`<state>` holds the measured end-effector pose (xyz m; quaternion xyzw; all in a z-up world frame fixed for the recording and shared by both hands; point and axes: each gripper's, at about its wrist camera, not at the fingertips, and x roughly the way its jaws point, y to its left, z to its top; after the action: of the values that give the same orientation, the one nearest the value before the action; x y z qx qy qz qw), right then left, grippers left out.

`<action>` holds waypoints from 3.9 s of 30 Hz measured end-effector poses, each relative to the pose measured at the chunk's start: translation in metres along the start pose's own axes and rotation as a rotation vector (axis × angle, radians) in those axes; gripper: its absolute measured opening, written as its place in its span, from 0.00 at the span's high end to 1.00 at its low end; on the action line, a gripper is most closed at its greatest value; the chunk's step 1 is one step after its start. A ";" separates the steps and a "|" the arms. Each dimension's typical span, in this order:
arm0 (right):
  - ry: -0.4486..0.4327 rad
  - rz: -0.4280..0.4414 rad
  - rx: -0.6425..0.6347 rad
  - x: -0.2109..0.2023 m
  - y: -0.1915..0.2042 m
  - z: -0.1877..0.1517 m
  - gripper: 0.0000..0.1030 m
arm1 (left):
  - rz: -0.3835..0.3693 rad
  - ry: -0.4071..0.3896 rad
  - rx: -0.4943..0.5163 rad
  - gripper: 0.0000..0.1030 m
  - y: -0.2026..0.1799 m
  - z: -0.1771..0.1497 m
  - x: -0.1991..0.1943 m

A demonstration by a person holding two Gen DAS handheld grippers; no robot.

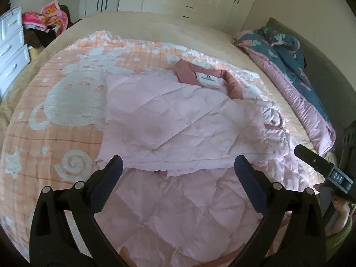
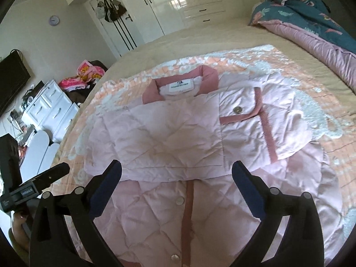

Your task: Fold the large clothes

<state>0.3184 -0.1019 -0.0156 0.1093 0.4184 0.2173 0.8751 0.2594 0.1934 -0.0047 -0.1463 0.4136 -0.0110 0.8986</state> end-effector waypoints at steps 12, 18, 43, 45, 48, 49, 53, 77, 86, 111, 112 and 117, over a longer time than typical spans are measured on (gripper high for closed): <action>-0.091 -0.066 -0.040 -0.045 0.009 -0.003 0.04 | -0.018 -0.070 -0.007 0.09 -0.003 0.007 -0.043; -0.111 -0.069 -0.048 -0.060 0.013 -0.005 0.04 | -0.038 -0.100 -0.002 0.09 -0.007 0.006 -0.065; -0.175 -0.044 -0.075 -0.117 0.019 -0.012 0.04 | -0.069 -0.164 -0.022 0.09 -0.004 -0.019 -0.112; -0.181 -0.045 -0.076 -0.121 0.018 -0.014 0.04 | -0.081 -0.159 -0.037 0.09 -0.004 -0.025 -0.115; -0.189 -0.042 -0.076 -0.128 0.015 -0.016 0.04 | -0.085 -0.156 -0.047 0.09 -0.005 -0.035 -0.118; -0.192 -0.043 -0.074 -0.131 0.014 -0.018 0.04 | -0.084 -0.154 -0.047 0.09 -0.006 -0.038 -0.118; -0.196 -0.035 -0.068 -0.138 0.010 -0.021 0.04 | -0.086 -0.141 -0.041 0.09 -0.012 -0.047 -0.118; -0.199 0.008 -0.073 -0.173 -0.003 -0.050 0.04 | -0.049 -0.149 -0.033 0.09 -0.031 -0.084 -0.148; -0.182 0.018 -0.077 -0.178 -0.012 -0.064 0.04 | -0.031 -0.127 -0.044 0.09 -0.035 -0.101 -0.146; -0.126 -0.025 -0.081 -0.185 -0.055 -0.105 0.04 | 0.049 -0.050 -0.085 0.09 -0.028 -0.156 -0.124; -0.119 -0.032 -0.081 -0.184 -0.058 -0.107 0.04 | 0.052 -0.046 -0.088 0.09 -0.027 -0.158 -0.123; -0.094 -0.050 -0.067 -0.179 -0.073 -0.114 0.04 | 0.074 -0.026 -0.094 0.09 -0.020 -0.167 -0.118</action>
<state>0.1511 -0.2495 0.0089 0.0793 0.3719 0.2038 0.9021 0.0589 0.1485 -0.0147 -0.1730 0.4072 0.0434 0.8957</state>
